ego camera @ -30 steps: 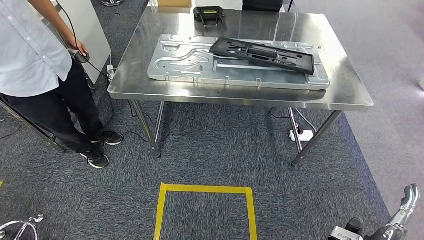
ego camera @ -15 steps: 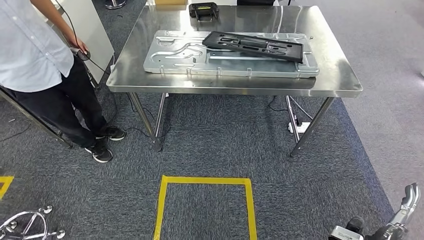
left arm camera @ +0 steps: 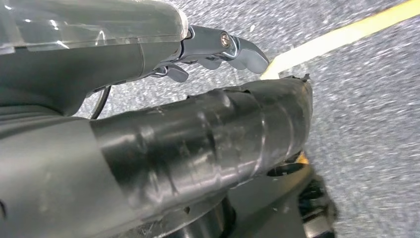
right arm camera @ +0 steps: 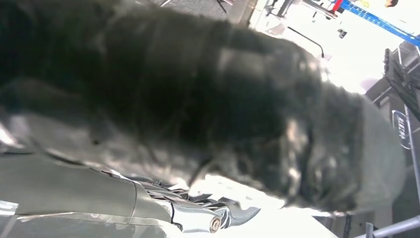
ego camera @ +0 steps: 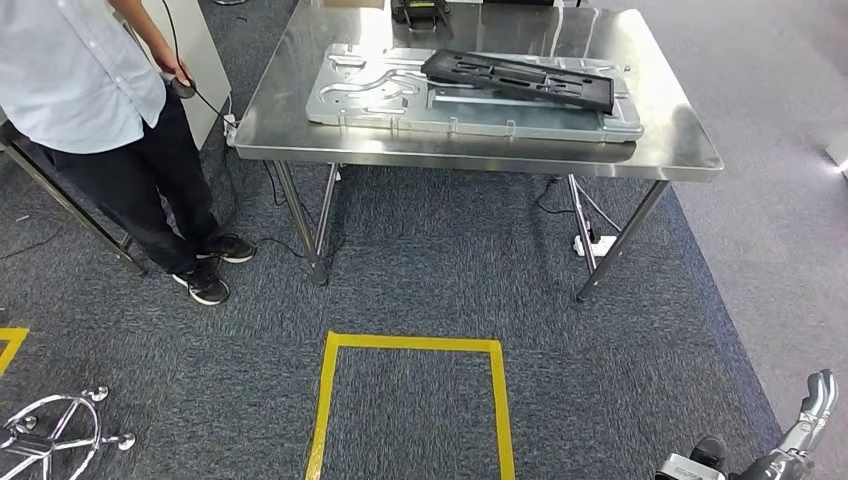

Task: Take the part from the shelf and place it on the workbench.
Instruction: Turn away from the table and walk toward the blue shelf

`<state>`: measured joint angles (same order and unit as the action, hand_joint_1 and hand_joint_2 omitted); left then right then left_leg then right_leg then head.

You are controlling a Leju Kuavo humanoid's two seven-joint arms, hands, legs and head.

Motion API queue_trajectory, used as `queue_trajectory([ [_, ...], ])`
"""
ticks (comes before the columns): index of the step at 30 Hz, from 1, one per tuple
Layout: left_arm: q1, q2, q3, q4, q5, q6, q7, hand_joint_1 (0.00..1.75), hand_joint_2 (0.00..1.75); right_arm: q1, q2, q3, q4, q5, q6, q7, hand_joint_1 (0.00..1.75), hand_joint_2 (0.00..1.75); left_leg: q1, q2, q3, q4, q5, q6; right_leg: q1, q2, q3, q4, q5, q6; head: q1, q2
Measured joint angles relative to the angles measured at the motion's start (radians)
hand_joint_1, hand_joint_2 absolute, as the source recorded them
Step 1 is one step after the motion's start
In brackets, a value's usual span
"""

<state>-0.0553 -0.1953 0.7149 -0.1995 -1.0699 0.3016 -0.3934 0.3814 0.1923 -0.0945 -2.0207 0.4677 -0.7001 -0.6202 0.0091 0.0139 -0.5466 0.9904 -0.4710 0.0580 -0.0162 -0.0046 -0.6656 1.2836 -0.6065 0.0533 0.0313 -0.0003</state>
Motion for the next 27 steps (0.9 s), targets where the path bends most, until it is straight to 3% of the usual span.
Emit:
queue_trajectory([
  [2,0.0,0.0,0.0,0.0,0.0,-0.001,0.0,0.0,0.0,0.001,0.0,0.0,0.0,0.0,0.0,0.0,0.0,0.0,0.0,-0.001,-0.02,0.009,0.011,-0.005,-0.002,0.0,0.086,-0.106,0.053,-0.002,0.0,0.0],
  [4,0.0,-0.001,0.0,0.0,0.0,-0.001,0.0,0.0,0.0,0.001,0.0,0.0,0.0,0.0,0.0,0.0,0.0,0.0,-0.002,-0.002,-0.036,0.019,0.02,-0.014,0.001,0.002,0.175,-0.244,0.074,-0.011,0.0,0.0],
  [6,0.0,-0.001,0.0,0.0,0.0,-0.001,0.001,0.0,0.0,0.002,0.0,0.0,0.0,0.0,0.0,0.0,0.0,0.0,-0.004,-0.003,-0.044,0.023,0.03,-0.027,0.007,0.004,0.199,-0.297,0.069,-0.022,-0.001,0.0],
  [8,0.0,-0.001,0.0,0.0,0.0,-0.001,0.002,0.0,0.0,0.002,0.001,-0.001,0.0,0.0,0.0,0.0,0.0,0.0,-0.002,-0.003,-0.049,0.025,0.033,-0.042,0.006,0.003,0.189,-0.303,0.081,-0.04,-0.001,0.0],
  [9,0.0,-0.001,0.0,0.0,0.0,-0.001,0.002,0.0,0.0,0.002,0.002,-0.001,-0.001,0.0,0.0,0.0,0.0,0.0,-0.001,-0.004,-0.056,0.039,0.016,-0.047,0.005,0.001,0.183,-0.306,0.089,-0.051,-0.001,0.0],
  [12,0.002,0.0,0.0,0.0,-0.001,-0.001,0.005,0.0,0.0,0.003,0.005,-0.001,-0.002,0.0,0.0,0.0,0.0,0.0,0.002,-0.007,-0.104,0.186,-0.109,-0.057,0.004,-0.005,0.156,-0.309,0.114,-0.072,-0.001,0.0],
  [13,0.003,0.0,0.0,0.0,-0.001,-0.001,0.005,0.0,0.0,0.004,0.005,-0.002,-0.002,0.0,0.0,0.0,0.0,0.0,0.002,-0.007,-0.119,0.247,-0.141,-0.06,0.005,-0.005,0.144,-0.306,0.121,-0.073,-0.001,0.0],
  [14,0.003,0.0,0.0,0.0,-0.001,-0.001,0.006,0.0,0.0,0.004,0.006,-0.002,-0.002,0.0,0.0,0.0,0.0,0.0,0.002,-0.007,-0.123,0.285,-0.153,-0.061,0.006,-0.006,0.132,-0.303,0.129,-0.072,-0.001,0.0],
  [15,0.003,0.0,0.0,0.0,-0.001,-0.001,0.007,0.0,0.0,0.004,0.006,-0.002,-0.002,0.0,0.0,0.0,0.0,0.0,0.002,-0.007,-0.111,0.291,-0.144,-0.062,0.006,-0.006,0.12,-0.298,0.135,-0.071,-0.001,0.0],
  [16,0.003,0.0,0.0,0.0,-0.001,-0.001,0.007,0.0,0.0,0.005,0.006,-0.002,-0.002,0.0,0.0,0.001,0.0,0.0,0.003,-0.007,-0.079,0.257,-0.12,-0.06,0.006,-0.006,0.108,-0.292,0.139,-0.068,-0.001,0.0],
  [18,0.002,0.0,0.0,0.0,-0.001,0.0,0.007,0.0,0.0,0.005,0.006,-0.002,-0.002,-0.001,0.0,0.001,0.0,0.0,0.001,-0.007,0.019,0.117,-0.078,-0.053,0.008,-0.006,0.09,-0.279,0.146,-0.062,-0.001,0.0],
  [20,0.001,0.0,0.0,0.0,-0.001,0.0,0.008,0.0,0.0,0.005,0.006,-0.002,-0.002,-0.004,0.0,0.003,0.0,0.0,-0.003,-0.008,0.077,0.018,-0.069,-0.044,0.01,-0.007,0.078,-0.268,0.154,-0.053,-0.001,0.0],
  [23,0.003,0.0,0.0,0.0,-0.001,0.001,0.008,0.0,0.0,0.006,0.006,-0.002,-0.003,-0.019,0.002,0.009,0.0,0.0,-0.003,-0.007,0.067,-0.003,-0.059,-0.028,0.011,-0.006,0.07,-0.266,0.167,-0.035,-0.001,0.0],
  [24,0.002,0.0,0.0,0.0,-0.001,0.001,0.008,0.0,0.0,0.007,0.006,-0.002,-0.003,-0.032,0.006,0.012,0.0,0.0,-0.001,-0.006,0.061,-0.006,-0.05,-0.019,0.01,-0.005,0.063,-0.256,0.153,-0.03,0.0,0.0],
  [25,0.001,-0.001,0.001,0.0,-0.001,0.001,0.008,0.0,0.0,0.007,0.006,-0.002,-0.002,-0.047,0.013,0.016,0.0,0.0,0.002,-0.004,0.054,-0.01,-0.04,-0.01,0.01,-0.003,0.052,-0.229,0.123,-0.025,0.0,0.0],
  [27,0.0,-0.001,0.001,0.0,-0.001,0.001,0.008,0.0,0.0,0.008,0.004,-0.003,-0.002,-0.08,0.029,0.021,0.0,0.0,0.002,-0.002,0.035,-0.011,-0.022,0.0,0.005,0.0,0.016,-0.121,0.032,-0.017,0.0,0.0],
])
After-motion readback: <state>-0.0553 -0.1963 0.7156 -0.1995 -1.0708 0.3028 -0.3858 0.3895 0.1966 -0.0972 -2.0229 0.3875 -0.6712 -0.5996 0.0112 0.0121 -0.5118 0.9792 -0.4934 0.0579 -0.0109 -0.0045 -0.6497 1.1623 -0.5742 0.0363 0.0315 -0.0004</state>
